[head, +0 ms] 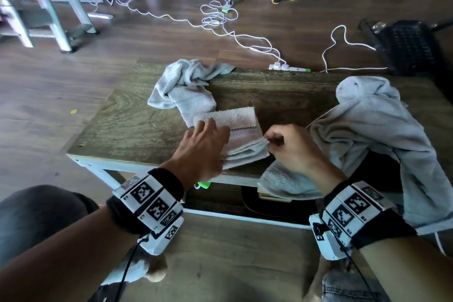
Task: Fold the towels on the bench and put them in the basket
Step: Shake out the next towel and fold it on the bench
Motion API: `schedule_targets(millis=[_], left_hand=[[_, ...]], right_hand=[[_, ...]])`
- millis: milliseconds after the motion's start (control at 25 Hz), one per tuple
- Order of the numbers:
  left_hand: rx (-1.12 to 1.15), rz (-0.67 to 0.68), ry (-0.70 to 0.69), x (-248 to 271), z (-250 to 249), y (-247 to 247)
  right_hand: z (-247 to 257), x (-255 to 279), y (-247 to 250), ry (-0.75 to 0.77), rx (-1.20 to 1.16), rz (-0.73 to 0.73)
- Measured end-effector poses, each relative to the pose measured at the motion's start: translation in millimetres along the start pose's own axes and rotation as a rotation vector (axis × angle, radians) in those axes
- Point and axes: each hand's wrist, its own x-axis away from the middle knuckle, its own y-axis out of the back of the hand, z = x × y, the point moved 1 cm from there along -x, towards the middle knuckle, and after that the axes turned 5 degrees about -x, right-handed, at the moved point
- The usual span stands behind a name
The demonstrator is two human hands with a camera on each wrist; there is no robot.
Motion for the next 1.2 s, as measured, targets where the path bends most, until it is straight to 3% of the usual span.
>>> schedule_targets(millis=[80, 280, 480, 840, 1040, 1200], left_hand=[[-0.018, -0.059, 0.045, 6, 9, -1], [-0.030, -0.094, 0.231, 18, 25, -5], [0.000, -0.023, 0.409, 23, 37, -9], [0.096, -0.116, 0.330, 28, 47, -19], [0.104, -0.119, 0.348, 28, 47, -21], [0.068, -0.164, 0.265, 30, 41, -21]], right_hand=[[3, 3, 1, 0.044, 0.013, -0.009], [10, 14, -4, 0.117, -0.057, 0.260], [15, 19, -6, 0.096, -0.096, 0.198], [18, 22, -16, 0.247, 0.079, 0.027], [19, 23, -17, 0.271, 0.089, 0.059], [17, 19, -18, 0.237, -0.035, 0.079]])
